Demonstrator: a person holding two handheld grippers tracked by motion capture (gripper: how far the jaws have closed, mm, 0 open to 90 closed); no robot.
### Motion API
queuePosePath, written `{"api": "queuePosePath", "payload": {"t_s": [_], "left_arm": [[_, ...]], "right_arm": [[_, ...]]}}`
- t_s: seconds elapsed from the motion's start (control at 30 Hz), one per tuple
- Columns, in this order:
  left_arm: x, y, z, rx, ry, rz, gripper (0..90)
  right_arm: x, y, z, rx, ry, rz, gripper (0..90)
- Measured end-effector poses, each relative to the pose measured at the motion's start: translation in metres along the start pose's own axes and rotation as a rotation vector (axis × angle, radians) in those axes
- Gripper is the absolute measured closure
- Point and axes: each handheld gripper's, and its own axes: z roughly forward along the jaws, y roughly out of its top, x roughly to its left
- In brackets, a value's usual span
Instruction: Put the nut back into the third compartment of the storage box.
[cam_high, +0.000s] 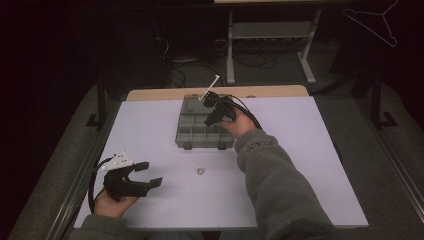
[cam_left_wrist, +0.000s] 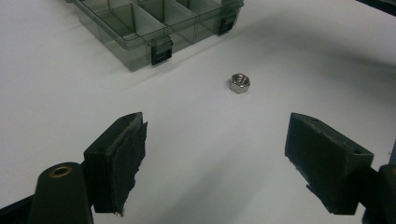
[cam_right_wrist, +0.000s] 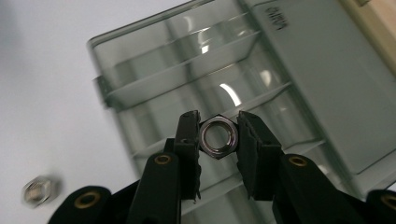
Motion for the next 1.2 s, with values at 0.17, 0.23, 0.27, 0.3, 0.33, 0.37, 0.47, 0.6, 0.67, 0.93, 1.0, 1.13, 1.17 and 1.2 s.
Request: {"api": "queuePosePath", "payload": {"t_s": [0.17,0.23,0.27,0.3,0.33,0.37,0.47,0.6,0.67,0.93,1.0,1.13,1.17,1.2], "left_arm": [[0.0,0.0,0.0,-0.005,-0.002,0.002,19.7],[0.0,0.0,0.0,-0.005,-0.003,-0.002,19.7],[0.0,0.0,0.0,-0.005,-0.003,-0.002,19.7],[0.0,0.0,0.0,-0.006,-0.003,0.0,19.7],[0.0,0.0,0.0,-0.007,-0.003,0.002,19.7],[0.0,0.0,0.0,-0.008,-0.004,0.004,19.7],[0.0,0.0,0.0,-0.007,-0.004,0.002,19.7],[0.0,0.0,0.001,-0.012,-0.005,-0.005,19.7],[0.0,0.001,0.0,-0.011,-0.005,-0.002,19.7],[0.0,0.001,0.0,-0.011,-0.005,-0.002,19.7],[0.0,0.001,0.0,-0.01,-0.006,-0.003,19.7],[0.0,0.001,0.0,-0.009,-0.006,0.003,19.7],[0.0,0.001,0.0,-0.009,-0.006,0.003,19.7],[0.0,0.001,0.001,-0.008,-0.006,0.005,19.7]], "right_arm": [[-0.015,0.006,0.016,0.018,-0.022,0.045,69.4],[-0.018,0.005,0.023,0.032,-0.024,0.065,69.4],[-0.018,0.005,0.023,0.032,-0.024,0.065,69.4],[-0.02,0.005,0.026,0.038,-0.027,0.066,69.4],[-0.022,0.003,0.029,0.044,-0.03,0.079,69.3],[-0.025,0.001,0.034,0.051,-0.028,0.101,69.4],[-0.027,0.0,0.038,0.063,-0.033,0.107,69.3],[-0.028,-0.001,0.043,0.067,-0.037,0.109,69.3],[-0.03,-0.002,0.044,0.071,-0.034,0.116,69.3],[-0.028,-0.004,0.044,0.07,-0.037,0.119,62.6],[-0.027,-0.004,0.039,0.063,-0.033,0.119,62.5],[-0.023,-0.007,0.028,0.055,-0.034,0.094,62.0],[-0.02,-0.009,0.022,0.053,-0.026,0.089,61.5],[-0.02,-0.009,0.022,0.053,-0.026,0.089,61.5]]}}
